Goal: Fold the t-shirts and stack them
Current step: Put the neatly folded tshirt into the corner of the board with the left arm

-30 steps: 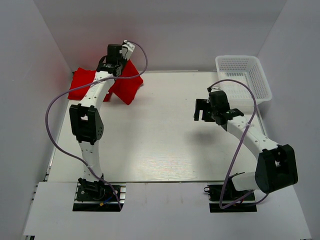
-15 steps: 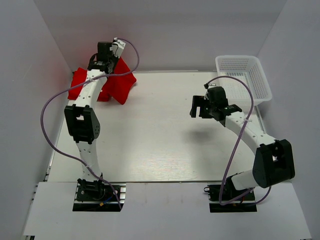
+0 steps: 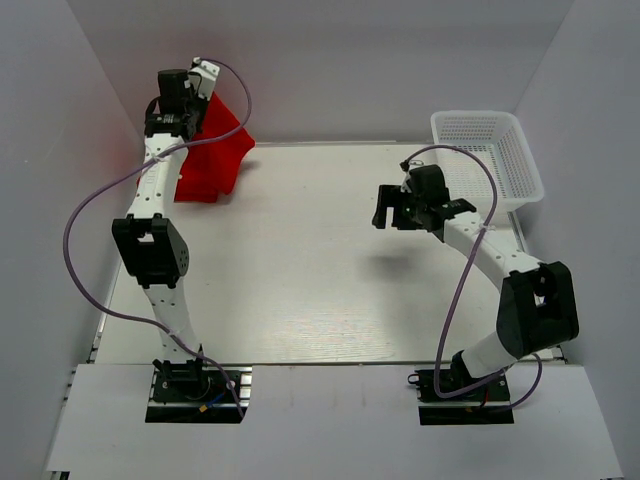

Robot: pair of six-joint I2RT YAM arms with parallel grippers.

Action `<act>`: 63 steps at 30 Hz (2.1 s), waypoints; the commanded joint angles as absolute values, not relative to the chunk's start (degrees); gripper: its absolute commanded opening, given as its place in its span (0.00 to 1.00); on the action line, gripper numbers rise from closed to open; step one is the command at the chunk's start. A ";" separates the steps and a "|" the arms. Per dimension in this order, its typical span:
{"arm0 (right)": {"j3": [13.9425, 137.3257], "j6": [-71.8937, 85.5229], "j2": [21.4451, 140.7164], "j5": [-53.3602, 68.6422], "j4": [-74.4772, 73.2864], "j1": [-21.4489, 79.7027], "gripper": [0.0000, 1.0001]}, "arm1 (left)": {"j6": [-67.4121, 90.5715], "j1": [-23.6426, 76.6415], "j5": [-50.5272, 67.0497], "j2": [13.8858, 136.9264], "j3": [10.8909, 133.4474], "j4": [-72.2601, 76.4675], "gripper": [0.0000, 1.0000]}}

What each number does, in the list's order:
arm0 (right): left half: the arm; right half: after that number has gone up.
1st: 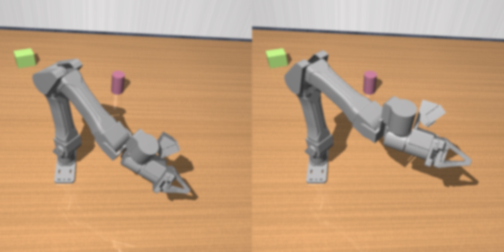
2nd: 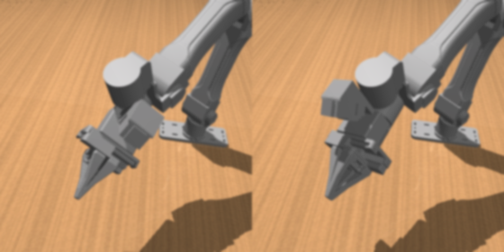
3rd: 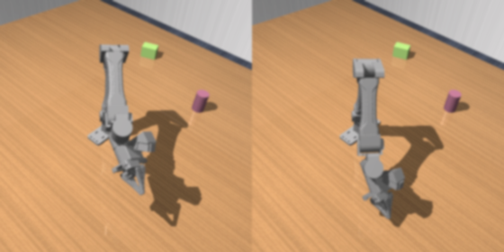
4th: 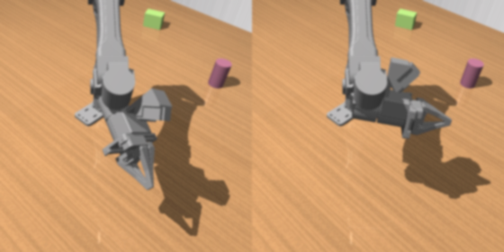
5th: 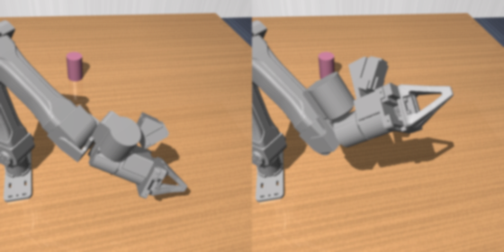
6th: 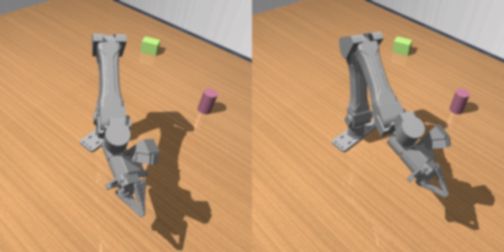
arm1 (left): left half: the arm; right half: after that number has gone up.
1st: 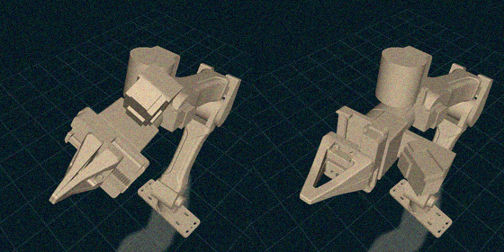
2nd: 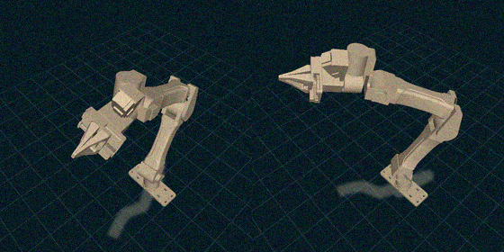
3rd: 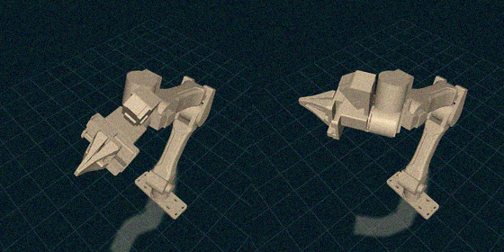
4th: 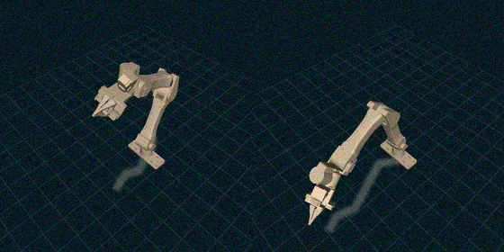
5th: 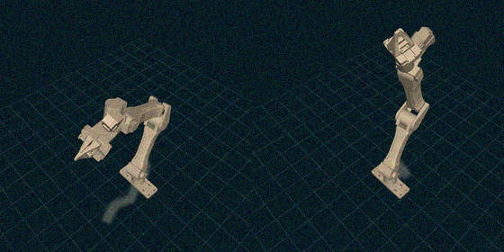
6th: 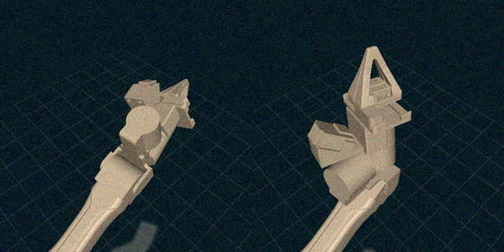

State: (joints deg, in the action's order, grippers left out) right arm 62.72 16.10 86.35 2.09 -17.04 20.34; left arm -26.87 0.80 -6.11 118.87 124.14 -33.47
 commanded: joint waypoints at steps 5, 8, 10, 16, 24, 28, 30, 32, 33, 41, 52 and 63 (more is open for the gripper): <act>66.53 16.26 88.33 3.60 -17.14 20.48 0.91 | -25.49 -1.93 -1.06 112.59 128.41 -33.13 0.00; 67.23 16.26 89.03 3.52 -17.66 20.48 0.91 | -24.97 -2.99 0.17 113.28 128.41 -32.61 0.00; 67.67 16.35 89.21 3.43 -17.67 20.56 0.91 | -24.96 -4.04 0.18 113.99 128.41 -32.00 0.00; 69.69 16.70 91.14 2.99 -18.63 20.48 0.91 | -23.91 -6.06 -0.62 117.50 130.34 -30.67 0.00; 73.74 16.79 95.09 3.43 -20.65 20.65 0.91 | -23.91 -9.23 0.62 121.10 128.50 -27.08 0.00; 74.61 17.31 96.06 3.34 -21.53 20.65 0.91 | -23.20 -9.76 -2.29 123.39 127.97 -25.14 0.00; 75.32 17.14 96.41 2.99 -21.88 20.48 0.91 | -23.20 -10.28 -1.32 124.18 127.97 -24.44 0.00; 76.29 17.14 97.29 2.81 -22.67 20.65 0.91 | -23.20 -10.28 -1.32 125.59 127.97 -24.43 0.00; 77.25 17.14 97.56 2.90 -22.94 20.57 0.91 | -23.20 -10.81 -1.32 125.60 127.97 -23.74 0.00; 79.53 17.84 100.80 3.60 -23.99 20.66 0.91 | -23.20 -11.87 -3.60 128.32 127.44 -22.41 0.00; 81.39 18.45 103.09 3.60 -25.22 20.66 0.91 | -20.21 -12.92 -8.71 128.94 128.24 -26.81 0.00; 81.82 18.46 104.59 4.31 -25.93 20.83 0.91 | -20.74 -12.92 -13.96 130.87 125.51 -20.31 0.65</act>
State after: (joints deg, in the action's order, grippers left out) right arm 79.02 18.04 104.60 3.68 -25.28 20.67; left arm -21.61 -12.53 -9.61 131.09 125.91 -24.40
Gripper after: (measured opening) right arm 0.907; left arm 0.508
